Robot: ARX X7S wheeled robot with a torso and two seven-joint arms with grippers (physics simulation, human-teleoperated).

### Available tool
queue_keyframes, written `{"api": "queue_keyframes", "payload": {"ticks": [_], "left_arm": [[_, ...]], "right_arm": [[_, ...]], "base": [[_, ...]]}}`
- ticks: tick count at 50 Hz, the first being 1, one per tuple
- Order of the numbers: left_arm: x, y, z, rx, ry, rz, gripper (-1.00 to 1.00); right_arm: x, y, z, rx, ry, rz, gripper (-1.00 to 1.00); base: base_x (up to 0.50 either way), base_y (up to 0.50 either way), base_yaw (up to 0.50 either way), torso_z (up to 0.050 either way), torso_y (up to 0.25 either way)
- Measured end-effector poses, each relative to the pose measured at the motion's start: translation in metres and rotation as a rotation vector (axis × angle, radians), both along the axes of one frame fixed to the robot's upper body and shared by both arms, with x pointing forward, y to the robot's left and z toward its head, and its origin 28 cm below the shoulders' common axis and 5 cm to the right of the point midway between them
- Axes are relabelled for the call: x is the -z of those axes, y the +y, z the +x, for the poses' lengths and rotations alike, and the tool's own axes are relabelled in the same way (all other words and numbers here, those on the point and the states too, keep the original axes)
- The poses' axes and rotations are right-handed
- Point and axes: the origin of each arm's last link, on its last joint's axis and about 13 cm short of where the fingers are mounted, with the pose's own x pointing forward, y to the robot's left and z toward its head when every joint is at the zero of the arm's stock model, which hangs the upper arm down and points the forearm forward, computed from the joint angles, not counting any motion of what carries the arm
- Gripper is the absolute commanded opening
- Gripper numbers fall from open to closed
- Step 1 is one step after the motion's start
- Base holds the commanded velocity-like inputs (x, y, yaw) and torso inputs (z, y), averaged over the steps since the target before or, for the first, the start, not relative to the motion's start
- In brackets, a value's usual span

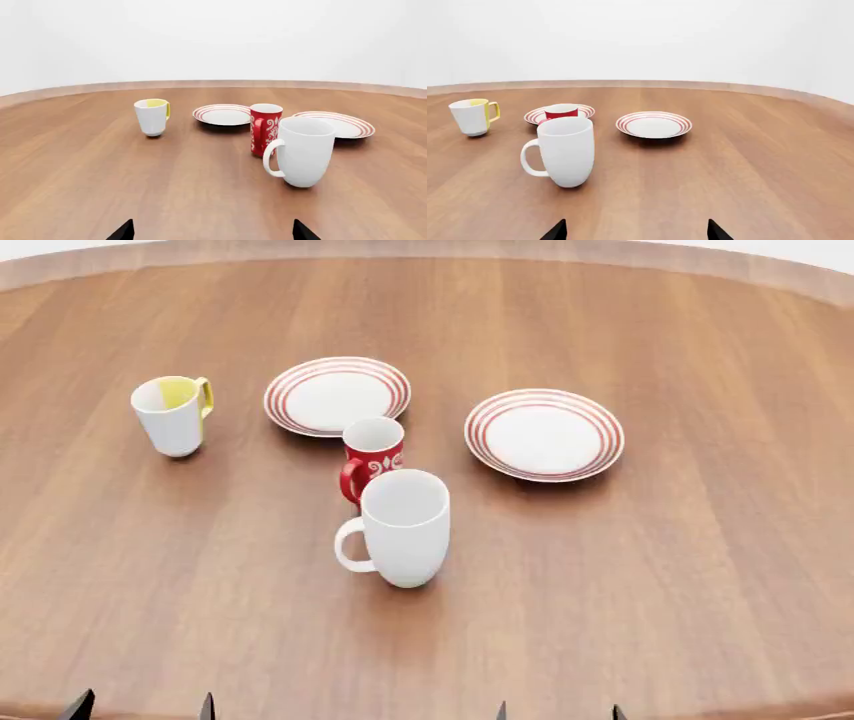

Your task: Put the white mug on the left plate.

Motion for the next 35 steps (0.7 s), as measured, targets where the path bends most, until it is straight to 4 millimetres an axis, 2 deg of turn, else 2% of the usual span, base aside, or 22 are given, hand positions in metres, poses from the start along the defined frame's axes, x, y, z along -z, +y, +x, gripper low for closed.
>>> {"api": "queue_keyframes", "payload": {"ticks": [8,24,35], "left_arm": [[0.004,-0.001,0.004,-0.028,-0.018,0.047,1.0],[0.006,0.012,0.018,-0.13,-0.012,0.081,1.0],[0.0,0.015,0.015,-0.158,-0.039,0.07,1.0]], "right_arm": [[0.002,-0.001,-0.002,-0.001,0.006,-0.048,1.0],[0.01,-0.008,-0.002,0.028,0.02,-0.122,1.0],[-0.003,-0.008,-0.01,0.021,-0.069,-0.083,1.0]], "base": [[0.0,0.0,0.0,0.0,0.0],[0.0,0.0,0.0,0.0,0.0],[0.0,0.0,0.0,0.0,0.0]]}}
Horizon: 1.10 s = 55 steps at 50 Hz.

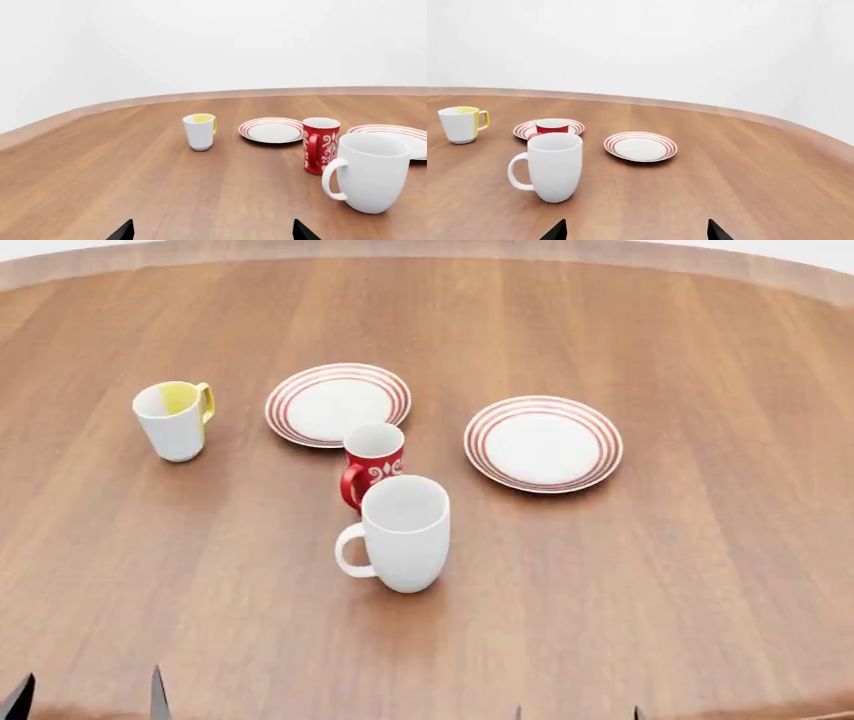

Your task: Put the white mug on the left plate.

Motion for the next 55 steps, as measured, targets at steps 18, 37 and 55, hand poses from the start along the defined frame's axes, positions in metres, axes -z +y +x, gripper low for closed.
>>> {"api": "queue_keyframes", "payload": {"ticks": [18,37,55], "left_arm": [[-0.011,0.0,-0.019,0.002,-0.072,0.007,1.0],[-0.009,0.0,-0.017,0.005,-0.078,0.029,1.0],[-0.008,0.001,-0.015,0.009,-0.076,0.041,1.0]], "right_arm": [[-0.021,0.003,-0.019,-0.033,-0.145,0.044,1.0],[-0.023,0.003,-0.016,-0.027,-0.17,0.056,1.0],[-0.024,0.002,-0.017,-0.013,-0.181,0.048,1.0]], "base": [[0.08,0.0,0.0,0.0,0.0],[0.27,0.0,0.0,0.0,0.0],[0.28,0.0,0.0,0.0,0.0]]}}
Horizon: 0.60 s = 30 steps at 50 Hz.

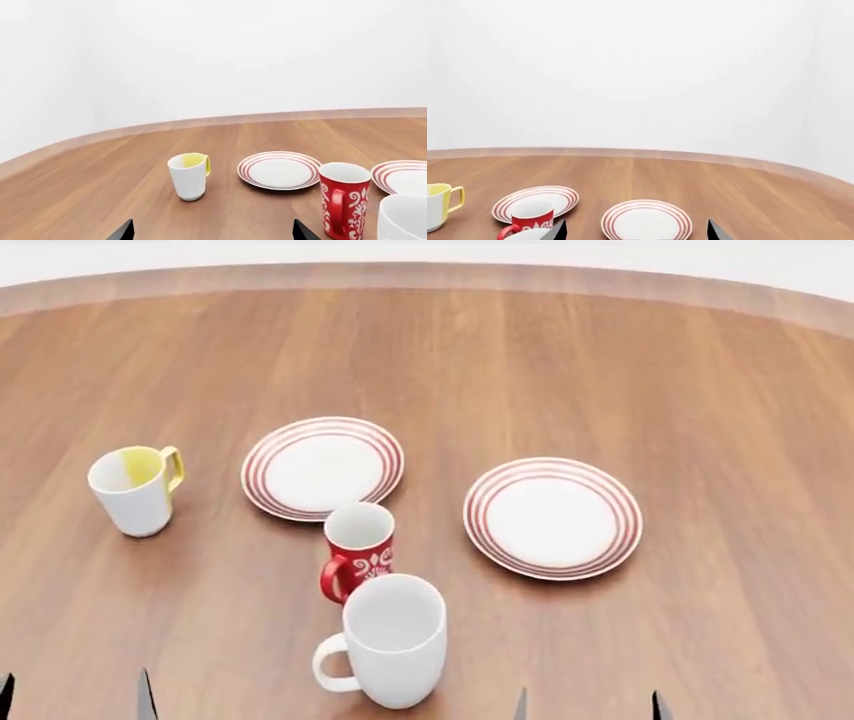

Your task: Put the white mug on the left plate.

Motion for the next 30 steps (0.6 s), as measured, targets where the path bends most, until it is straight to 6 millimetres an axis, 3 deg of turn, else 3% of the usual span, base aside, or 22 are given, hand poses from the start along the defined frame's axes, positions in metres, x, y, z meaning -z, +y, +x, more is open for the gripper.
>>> {"api": "queue_keyframes", "payload": {"ticks": [30], "left_arm": [[0.0007,-0.0001,-0.0018,0.011,0.0,0.013,1.0]], "right_arm": [[0.0012,0.0001,0.002,0.011,-0.004,-0.007,1.0]], "base": [[0.34,0.02,0.0,0.0,0.0]]}}
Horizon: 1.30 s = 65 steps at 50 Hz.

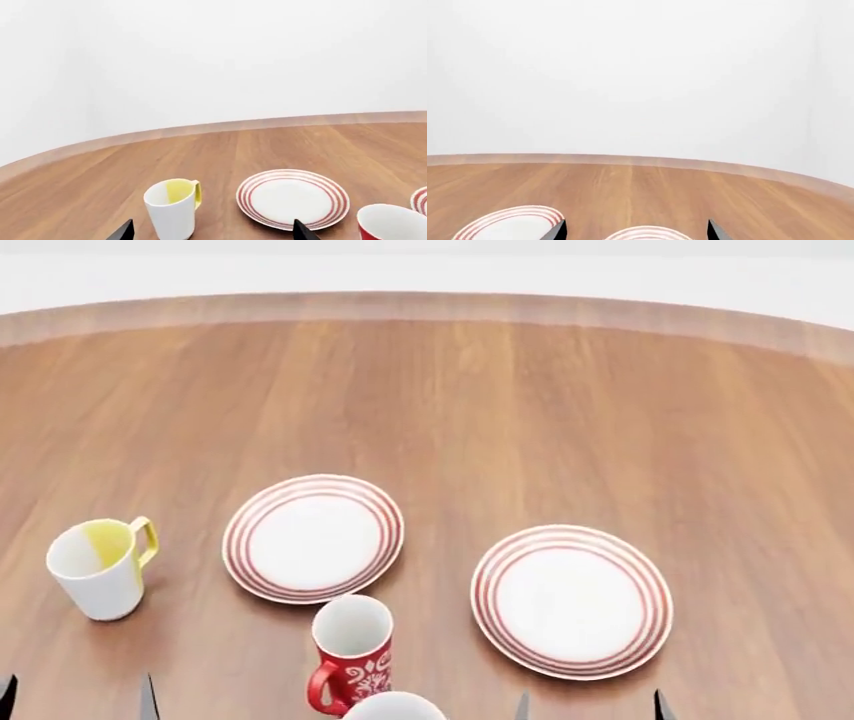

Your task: Put the white mug on the left plate.

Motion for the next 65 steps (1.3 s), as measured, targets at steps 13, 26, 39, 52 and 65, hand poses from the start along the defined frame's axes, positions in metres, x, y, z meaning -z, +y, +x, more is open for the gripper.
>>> {"api": "queue_keyframes", "payload": {"ticks": [13,26,39,52,65], "left_arm": [[0.0,-0.001,-0.001,0.009,0.002,0.008,1.0],[0.001,-0.001,-0.002,0.014,0.003,0.013,1.0],[0.001,-0.001,-0.002,0.016,0.002,0.016,1.0],[0.001,-0.001,-0.003,0.029,0.001,0.019,1.0],[-0.004,0.013,-0.013,0.128,0.008,0.052,1.0]], "right_arm": [[0.0,0.0,0.0,0.002,0.001,-0.001,1.0],[0.0,0.0,0.0,0.005,0.002,-0.002,1.0],[0.0,-0.001,0.0,0.01,-0.001,-0.002,1.0],[-0.001,-0.001,-0.001,0.011,-0.006,0.0,1.0],[0.0,-0.002,-0.001,0.013,-0.003,0.004,1.0]], "base": [[0.36,0.0,0.0,0.0,0.0],[0.36,0.02,0.0,0.0,0.001],[0.36,0.06,0.0,0.0,0.0],[0.08,0.01,0.0,0.0,0.0],[0.0,0.0,0.0,0.0,0.0]]}}
